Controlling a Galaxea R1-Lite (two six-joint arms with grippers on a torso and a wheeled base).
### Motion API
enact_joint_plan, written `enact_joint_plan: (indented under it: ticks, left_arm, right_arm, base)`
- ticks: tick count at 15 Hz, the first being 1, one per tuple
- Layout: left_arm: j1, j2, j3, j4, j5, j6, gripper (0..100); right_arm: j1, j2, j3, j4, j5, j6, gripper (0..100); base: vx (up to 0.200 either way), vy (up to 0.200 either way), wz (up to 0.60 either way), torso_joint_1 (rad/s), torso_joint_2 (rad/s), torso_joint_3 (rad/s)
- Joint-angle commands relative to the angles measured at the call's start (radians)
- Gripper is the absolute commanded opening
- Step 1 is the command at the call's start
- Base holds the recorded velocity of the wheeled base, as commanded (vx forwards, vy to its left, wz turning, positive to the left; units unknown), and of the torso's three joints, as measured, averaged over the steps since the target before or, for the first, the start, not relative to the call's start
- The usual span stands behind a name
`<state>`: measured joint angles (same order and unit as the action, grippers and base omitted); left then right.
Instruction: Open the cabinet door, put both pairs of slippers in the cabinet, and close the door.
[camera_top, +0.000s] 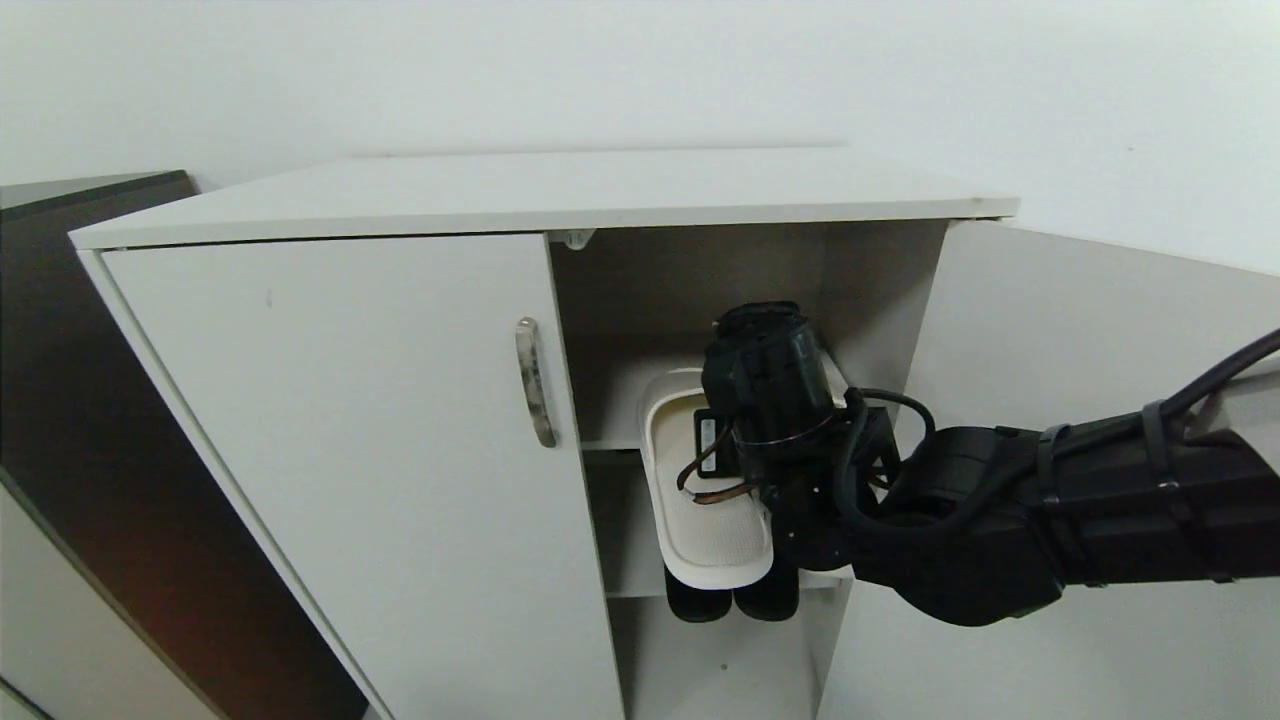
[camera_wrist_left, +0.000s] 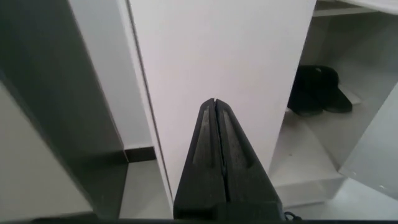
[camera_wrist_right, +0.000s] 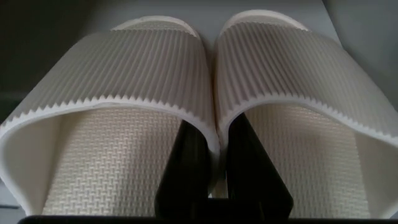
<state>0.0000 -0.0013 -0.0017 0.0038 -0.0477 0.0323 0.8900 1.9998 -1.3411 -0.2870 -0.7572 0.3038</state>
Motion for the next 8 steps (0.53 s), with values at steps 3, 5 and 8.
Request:
enact_joint_plan:
  ticks: [3,5,8]
  left_arm:
    - [0.0,0.001,0.0,0.001,0.0,0.0,0]
    - [0.0,0.001,0.0,0.001,0.0,-0.002,0]
    - [0.0,0.001,0.0,-0.001,0.0,-0.002,0]
  right_arm:
    - [-0.002,0.028,-0.026,0.0,0.001,-0.017,0]
    - [-0.016,0.042,-0.067,0.006,0.004,-0.025,0]
    - [-0.031,0.071,-0.112,0.005,0.007,-0.04,0]
  base:
    - [0.0,0.0,0.0,0.0,0.0,0.0]
    - [0.0,0.0,0.0,0.0,0.0,0.0]
    - [0.0,0.0,0.0,0.0,0.0,0.0]
